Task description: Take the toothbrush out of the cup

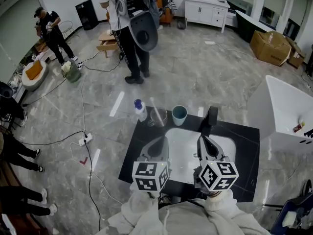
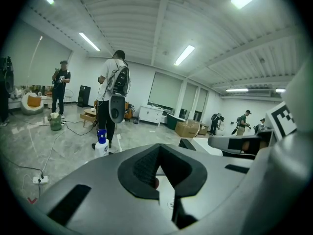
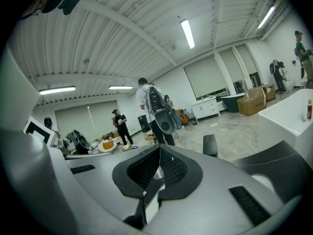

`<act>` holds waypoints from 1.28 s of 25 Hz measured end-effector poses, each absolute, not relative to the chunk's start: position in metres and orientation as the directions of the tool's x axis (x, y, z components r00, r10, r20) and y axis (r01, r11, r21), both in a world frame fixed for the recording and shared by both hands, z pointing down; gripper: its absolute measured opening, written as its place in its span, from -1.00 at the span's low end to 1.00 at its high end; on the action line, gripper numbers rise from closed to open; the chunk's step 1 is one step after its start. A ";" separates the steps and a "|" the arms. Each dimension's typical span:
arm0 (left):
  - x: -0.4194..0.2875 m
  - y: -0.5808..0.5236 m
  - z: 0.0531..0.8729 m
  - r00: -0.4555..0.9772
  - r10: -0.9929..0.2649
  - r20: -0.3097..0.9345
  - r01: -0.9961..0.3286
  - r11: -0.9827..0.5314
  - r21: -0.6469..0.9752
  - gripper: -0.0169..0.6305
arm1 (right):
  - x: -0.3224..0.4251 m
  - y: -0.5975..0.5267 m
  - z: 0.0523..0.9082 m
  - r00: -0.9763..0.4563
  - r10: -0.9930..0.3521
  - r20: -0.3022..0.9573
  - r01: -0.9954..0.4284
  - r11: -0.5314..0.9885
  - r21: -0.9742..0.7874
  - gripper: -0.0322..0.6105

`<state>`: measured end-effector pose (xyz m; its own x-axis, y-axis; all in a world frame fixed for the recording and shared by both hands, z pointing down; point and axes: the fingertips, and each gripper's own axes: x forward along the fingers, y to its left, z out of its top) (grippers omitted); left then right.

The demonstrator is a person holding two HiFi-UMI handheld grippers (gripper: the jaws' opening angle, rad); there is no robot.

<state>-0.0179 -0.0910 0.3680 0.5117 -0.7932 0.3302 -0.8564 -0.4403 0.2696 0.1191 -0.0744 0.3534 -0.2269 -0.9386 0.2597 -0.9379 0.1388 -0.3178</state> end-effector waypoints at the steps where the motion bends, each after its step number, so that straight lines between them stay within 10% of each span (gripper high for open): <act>1: -0.018 -0.091 0.368 0.514 -0.792 0.330 -0.855 -0.442 0.270 -0.92 | 0.118 -0.075 0.353 -0.227 -0.938 0.260 -0.938 0.140 -0.316 -0.83; 32: -0.025 -0.098 0.379 0.459 -0.816 0.353 -0.885 -0.383 0.266 -0.92 | 0.124 -0.070 0.363 -0.237 -0.928 0.289 -0.939 0.143 -0.312 -0.83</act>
